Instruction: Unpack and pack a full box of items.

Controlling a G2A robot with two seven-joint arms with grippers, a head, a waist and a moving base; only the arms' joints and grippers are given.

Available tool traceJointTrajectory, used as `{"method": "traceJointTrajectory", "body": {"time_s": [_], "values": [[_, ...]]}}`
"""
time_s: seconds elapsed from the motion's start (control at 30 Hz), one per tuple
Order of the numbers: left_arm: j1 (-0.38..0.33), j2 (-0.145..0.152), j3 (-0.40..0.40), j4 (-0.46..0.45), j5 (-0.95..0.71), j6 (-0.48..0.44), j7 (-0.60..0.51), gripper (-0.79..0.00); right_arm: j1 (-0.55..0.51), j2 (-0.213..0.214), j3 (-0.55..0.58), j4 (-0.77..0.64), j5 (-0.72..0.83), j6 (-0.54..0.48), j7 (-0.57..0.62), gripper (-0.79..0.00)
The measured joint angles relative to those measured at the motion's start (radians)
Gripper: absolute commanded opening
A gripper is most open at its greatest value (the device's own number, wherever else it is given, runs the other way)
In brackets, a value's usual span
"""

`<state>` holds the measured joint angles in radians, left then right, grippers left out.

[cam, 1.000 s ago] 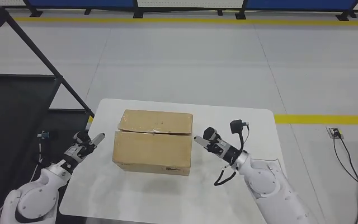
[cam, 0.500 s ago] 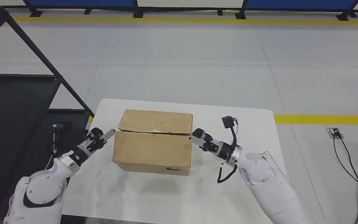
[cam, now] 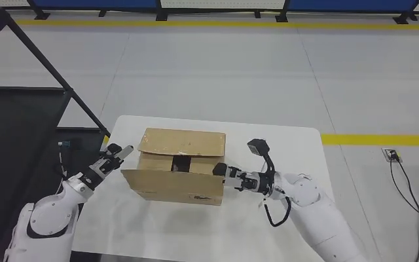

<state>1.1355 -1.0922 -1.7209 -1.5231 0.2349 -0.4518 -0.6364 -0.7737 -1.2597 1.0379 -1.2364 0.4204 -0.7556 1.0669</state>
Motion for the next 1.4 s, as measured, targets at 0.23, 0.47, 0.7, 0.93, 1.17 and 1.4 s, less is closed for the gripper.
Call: {"method": "traceJointTrajectory", "body": {"time_s": [0.23,0.47,0.7,0.93,1.17,1.4], "values": [[0.055,0.019,-0.016,-0.044,0.023,-0.087,-0.124,0.000,-0.074,0.053,-0.032,-0.161,-0.037,0.058,0.055,0.000],[0.140,0.040,-0.060,-0.068,0.075,-0.201,-0.208,0.000,-0.096,0.091,-0.077,-0.183,-0.111,0.067,0.064,0.000],[0.208,0.059,-0.082,-0.075,0.156,-0.258,-0.259,0.000,-0.061,0.083,-0.125,-0.083,-0.078,0.053,0.038,0.000],[0.212,0.066,-0.039,-0.050,0.306,-0.255,-0.206,0.000,-0.026,0.055,-0.154,-0.012,0.065,0.098,-0.042,0.000],[0.197,0.069,-0.006,-0.023,0.331,-0.231,-0.146,0.000,-0.010,0.035,-0.127,0.010,0.301,0.142,-0.177,0.000],[0.193,0.072,-0.001,-0.023,0.321,-0.229,-0.145,0.000,-0.013,0.035,-0.124,0.009,0.259,0.153,-0.180,0.000]]}}
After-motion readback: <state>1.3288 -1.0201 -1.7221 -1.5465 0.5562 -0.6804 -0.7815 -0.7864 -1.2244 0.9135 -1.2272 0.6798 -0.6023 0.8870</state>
